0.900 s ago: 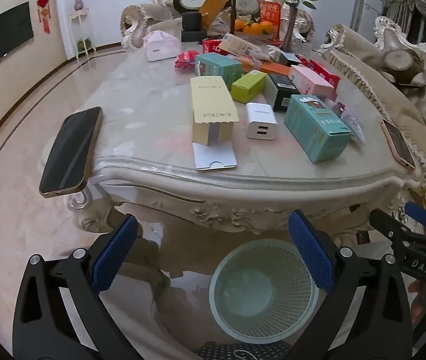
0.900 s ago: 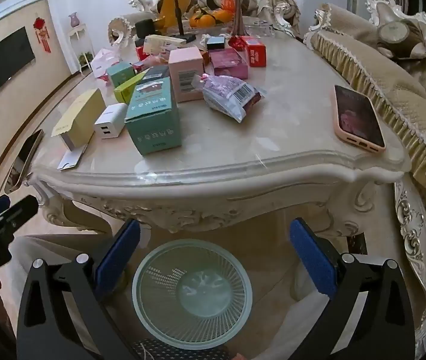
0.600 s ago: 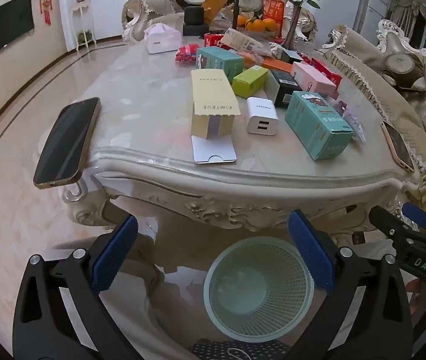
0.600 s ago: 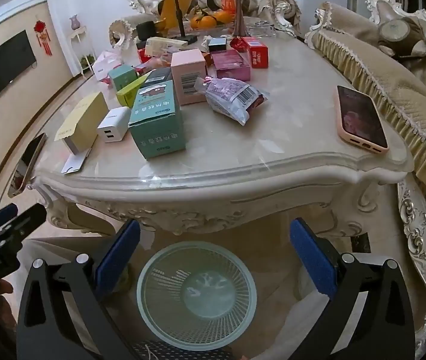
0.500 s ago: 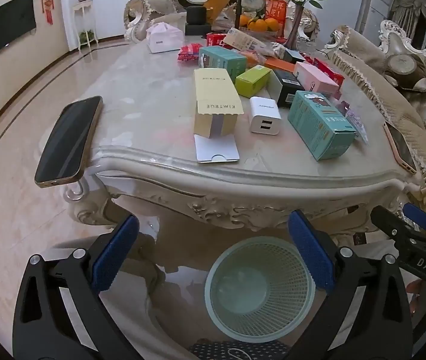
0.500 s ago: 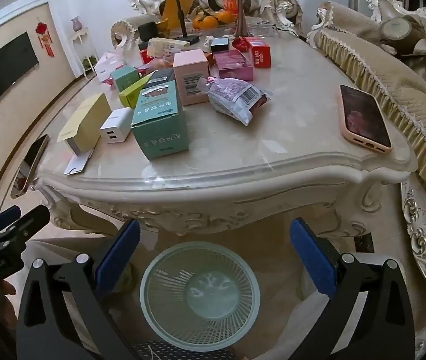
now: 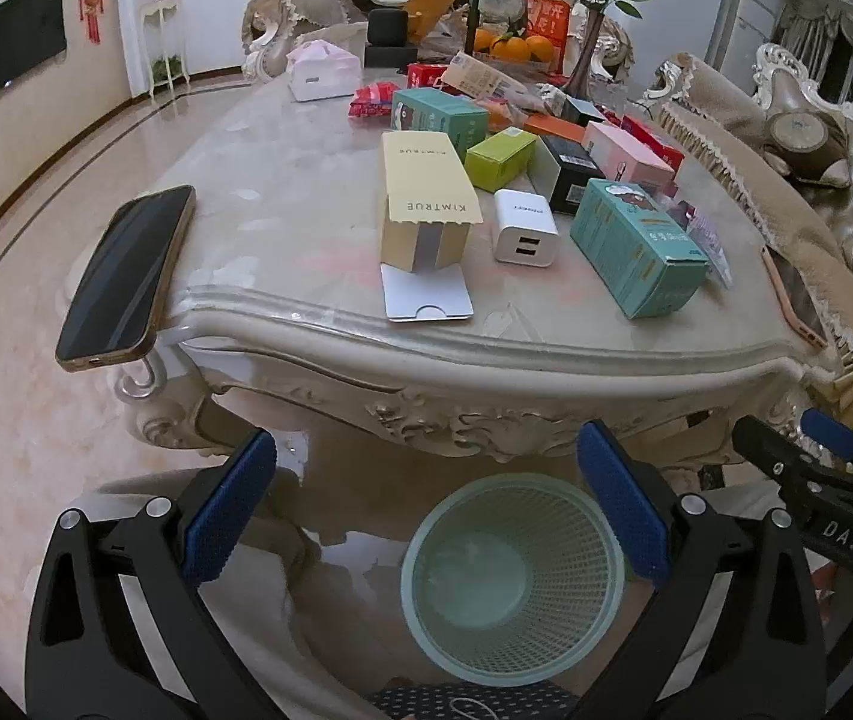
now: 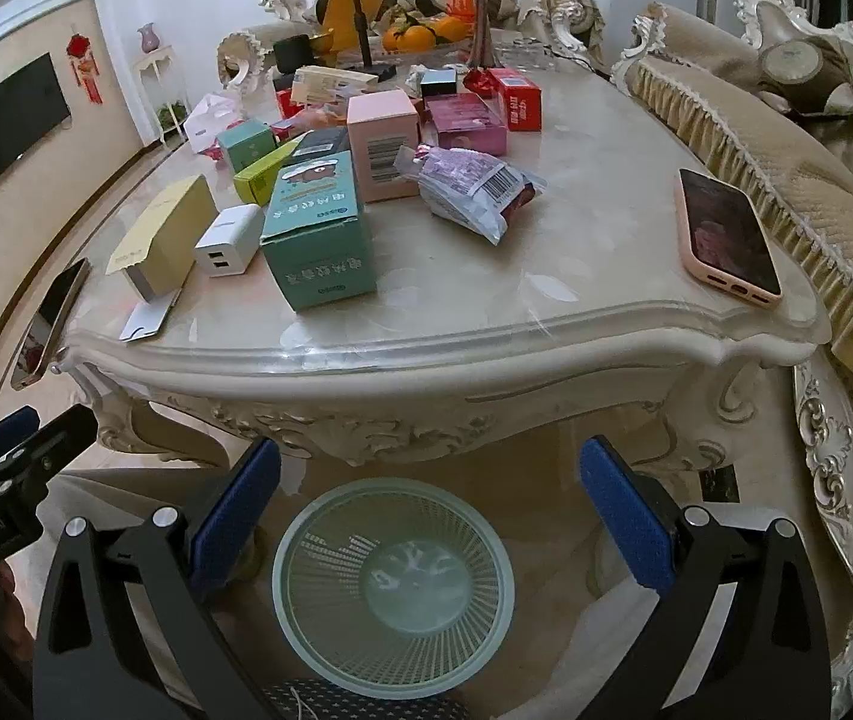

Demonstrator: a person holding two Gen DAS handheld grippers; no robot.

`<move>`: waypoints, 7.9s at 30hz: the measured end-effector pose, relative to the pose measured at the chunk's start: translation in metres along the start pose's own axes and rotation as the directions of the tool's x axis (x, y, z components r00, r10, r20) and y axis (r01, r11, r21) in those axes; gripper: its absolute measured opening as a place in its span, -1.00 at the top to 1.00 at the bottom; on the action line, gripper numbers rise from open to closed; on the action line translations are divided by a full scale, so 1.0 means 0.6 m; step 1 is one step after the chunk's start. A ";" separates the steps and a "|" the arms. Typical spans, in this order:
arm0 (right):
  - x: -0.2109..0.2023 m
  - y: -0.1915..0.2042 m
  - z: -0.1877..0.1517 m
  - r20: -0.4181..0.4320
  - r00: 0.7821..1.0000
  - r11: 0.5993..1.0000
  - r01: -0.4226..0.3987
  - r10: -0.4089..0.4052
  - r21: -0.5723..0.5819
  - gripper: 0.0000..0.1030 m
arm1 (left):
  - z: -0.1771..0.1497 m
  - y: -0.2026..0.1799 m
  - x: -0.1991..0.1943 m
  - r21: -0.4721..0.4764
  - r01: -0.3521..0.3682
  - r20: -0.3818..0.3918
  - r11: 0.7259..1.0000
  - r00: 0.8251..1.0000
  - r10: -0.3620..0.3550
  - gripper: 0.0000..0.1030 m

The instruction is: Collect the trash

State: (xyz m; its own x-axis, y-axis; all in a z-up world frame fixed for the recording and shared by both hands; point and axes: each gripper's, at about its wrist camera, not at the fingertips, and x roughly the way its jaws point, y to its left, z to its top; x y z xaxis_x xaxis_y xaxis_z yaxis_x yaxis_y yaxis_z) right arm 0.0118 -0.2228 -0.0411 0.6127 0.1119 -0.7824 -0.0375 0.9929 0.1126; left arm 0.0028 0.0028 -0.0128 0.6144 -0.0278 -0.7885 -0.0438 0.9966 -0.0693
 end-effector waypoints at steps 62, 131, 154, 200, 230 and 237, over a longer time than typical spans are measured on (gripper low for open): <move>0.027 -0.039 0.066 0.094 0.995 0.999 -0.041 0.043 -0.021 -0.86 | 0.042 0.014 0.049 -0.046 -0.016 0.050 0.999 0.999 0.019 -0.88; 0.239 -0.015 -0.186 -0.413 0.899 0.981 -0.184 0.145 -0.055 -0.37 | -0.186 -0.057 0.237 0.113 0.287 -0.301 0.951 0.922 -0.242 -0.88; 0.099 0.044 0.128 0.130 0.963 0.958 -0.208 0.236 -0.198 -0.36 | 0.121 -0.048 0.098 0.179 0.022 0.187 0.984 0.981 -0.056 -0.88; 0.134 -0.034 -0.131 -0.311 0.907 0.952 -0.306 0.286 -0.016 0.12 | -0.140 -0.063 0.158 0.210 0.361 -0.294 0.909 0.910 -0.293 0.25; 0.004 -0.051 0.100 0.238 0.947 0.975 -0.198 0.217 -0.102 -0.38 | 0.090 -0.021 0.077 0.342 0.207 0.095 0.917 0.963 -0.253 -0.72; 0.096 -0.041 0.205 0.239 0.947 0.976 -0.201 0.216 -0.084 -0.38 | 0.237 -0.043 0.171 0.351 0.201 0.076 0.915 0.967 -0.242 -0.72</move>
State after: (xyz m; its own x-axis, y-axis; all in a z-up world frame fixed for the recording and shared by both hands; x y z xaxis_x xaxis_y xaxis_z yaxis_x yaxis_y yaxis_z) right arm 0.1451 -0.2454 -0.0139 0.7608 0.3105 -0.5700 -0.2264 0.9500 0.2153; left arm 0.1789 -0.0150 -0.0049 0.6647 -0.2621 -0.6996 0.3599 0.9330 -0.0075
